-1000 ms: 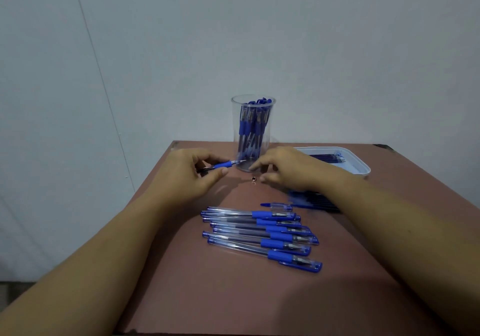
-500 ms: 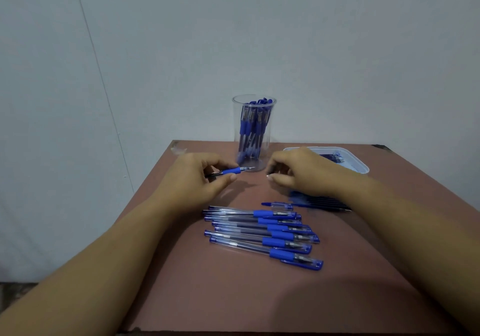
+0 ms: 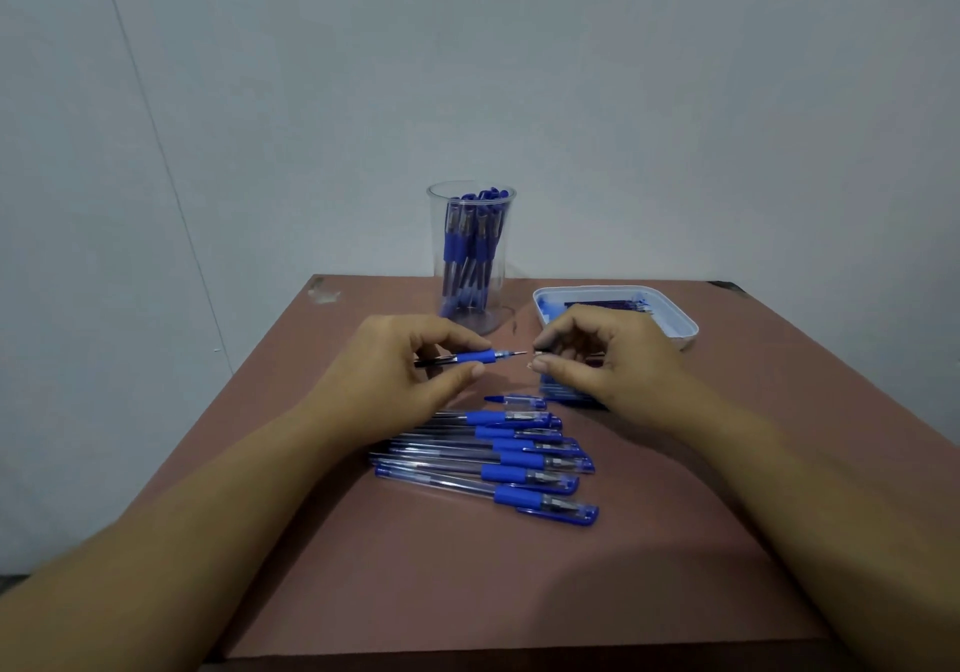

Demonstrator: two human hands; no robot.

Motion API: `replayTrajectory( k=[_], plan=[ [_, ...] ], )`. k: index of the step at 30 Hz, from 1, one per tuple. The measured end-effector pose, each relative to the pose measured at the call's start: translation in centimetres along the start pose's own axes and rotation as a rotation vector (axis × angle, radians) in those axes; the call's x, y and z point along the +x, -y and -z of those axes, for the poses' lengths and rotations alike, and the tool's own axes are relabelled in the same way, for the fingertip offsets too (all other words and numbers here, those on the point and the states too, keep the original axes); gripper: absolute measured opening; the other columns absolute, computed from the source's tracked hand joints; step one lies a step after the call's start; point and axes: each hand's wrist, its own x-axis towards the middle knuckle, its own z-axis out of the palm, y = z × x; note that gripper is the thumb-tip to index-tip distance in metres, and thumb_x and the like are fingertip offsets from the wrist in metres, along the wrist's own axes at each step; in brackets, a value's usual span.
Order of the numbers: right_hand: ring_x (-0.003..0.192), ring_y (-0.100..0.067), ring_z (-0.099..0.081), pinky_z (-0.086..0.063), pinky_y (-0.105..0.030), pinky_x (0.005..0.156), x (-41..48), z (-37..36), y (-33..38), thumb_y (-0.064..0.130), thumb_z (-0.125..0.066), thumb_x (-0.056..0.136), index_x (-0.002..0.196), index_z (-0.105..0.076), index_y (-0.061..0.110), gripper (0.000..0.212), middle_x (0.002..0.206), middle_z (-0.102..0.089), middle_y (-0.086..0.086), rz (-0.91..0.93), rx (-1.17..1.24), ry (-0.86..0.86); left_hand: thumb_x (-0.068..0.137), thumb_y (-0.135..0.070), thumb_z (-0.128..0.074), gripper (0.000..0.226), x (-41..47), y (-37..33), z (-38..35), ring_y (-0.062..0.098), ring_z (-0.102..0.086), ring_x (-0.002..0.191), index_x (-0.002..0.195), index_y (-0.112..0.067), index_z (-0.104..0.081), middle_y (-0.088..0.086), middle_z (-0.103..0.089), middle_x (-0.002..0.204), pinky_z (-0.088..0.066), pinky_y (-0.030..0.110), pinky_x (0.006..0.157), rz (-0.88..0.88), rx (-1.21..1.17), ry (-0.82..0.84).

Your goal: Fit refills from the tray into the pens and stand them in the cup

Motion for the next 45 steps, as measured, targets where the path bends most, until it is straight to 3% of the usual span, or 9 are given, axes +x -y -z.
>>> replayTrajectory(
  k=[6, 15, 22, 29, 38, 42, 45],
  plan=[
    [0.071, -0.005, -0.060, -0.051, -0.018, 0.068, 0.0, -0.6, 0.2, 0.021, -0.077, 0.082, 0.087, -0.069, 0.028, 0.012, 0.080, -0.067, 0.011, -0.003, 0.023, 0.021, 0.084, -0.038, -0.073, 0.017, 0.1, 0.1, -0.1, 0.018, -0.068, 0.071, 0.101, -0.041, -0.072, -0.011, -0.073, 0.087, -0.056, 0.040, 0.066, -0.021, -0.009, 0.026],
    [0.070, -0.006, -0.060, -0.054, -0.026, 0.071, 0.1, -0.2, 0.0, 0.019, -0.077, 0.081, 0.084, -0.067, 0.033, 0.017, 0.078, -0.068, 0.005, -0.020, 0.027, 0.003, 0.083, -0.026, -0.078, 0.022, 0.1, 0.1, 0.2, 0.013, -0.065, 0.070, 0.100, -0.038, -0.074, -0.017, -0.072, 0.085, -0.054, 0.030, 0.061, -0.040, 0.050, -0.015],
    [0.071, -0.005, -0.060, -0.050, -0.015, 0.067, 0.2, -0.3, 0.3, 0.020, -0.077, 0.082, 0.084, -0.067, 0.035, 0.018, 0.077, -0.067, 0.010, 0.001, 0.000, 0.025, 0.083, -0.027, -0.077, 0.021, 0.1, -0.1, 0.2, 0.014, -0.066, 0.073, 0.100, -0.038, -0.073, -0.016, -0.073, 0.087, -0.054, 0.028, 0.063, -0.006, 0.023, 0.009],
    [0.069, -0.001, -0.059, -0.048, -0.013, 0.068, 0.4, 0.2, -0.3, 0.020, -0.076, 0.082, 0.083, -0.067, 0.038, 0.020, 0.075, -0.067, 0.019, -0.035, 0.008, -0.015, 0.082, -0.022, -0.078, 0.023, 0.2, -0.2, 0.1, 0.006, -0.060, 0.063, 0.096, -0.039, -0.073, -0.017, -0.070, 0.073, -0.043, 0.011, 0.056, 0.047, -0.063, -0.025],
    [0.072, -0.004, -0.061, -0.050, -0.015, 0.069, 0.4, -0.7, 0.5, 0.020, -0.076, 0.082, 0.084, -0.066, 0.039, 0.022, 0.080, -0.068, 0.019, 0.032, 0.035, 0.028, 0.083, -0.027, -0.077, 0.021, 0.2, -0.4, -0.2, 0.012, -0.067, 0.073, 0.098, -0.040, -0.073, -0.018, -0.073, 0.085, -0.054, 0.031, 0.065, -0.032, 0.010, 0.002],
    [0.075, -0.001, -0.062, -0.046, -0.013, 0.066, 0.4, -1.0, 0.4, 0.029, -0.069, 0.087, 0.086, -0.070, 0.031, 0.003, 0.079, -0.068, 0.019, 0.009, -0.027, 0.053, 0.083, -0.031, -0.076, 0.018, 0.2, -0.3, -0.1, 0.010, -0.067, 0.072, 0.100, -0.037, -0.074, -0.019, -0.072, 0.087, -0.056, 0.033, 0.064, -0.060, 0.047, 0.006],
    [0.079, -0.004, -0.064, -0.052, -0.024, 0.071, 0.4, -1.1, 0.4, 0.043, -0.058, 0.089, 0.093, -0.072, 0.022, 0.026, 0.082, -0.070, 0.011, 0.003, -0.075, 0.065, 0.084, -0.034, -0.074, 0.018, 0.2, -0.3, -0.2, 0.010, -0.066, 0.072, 0.102, -0.038, -0.074, -0.019, -0.072, 0.088, -0.056, 0.033, 0.065, -0.071, 0.054, 0.010]
  ],
)
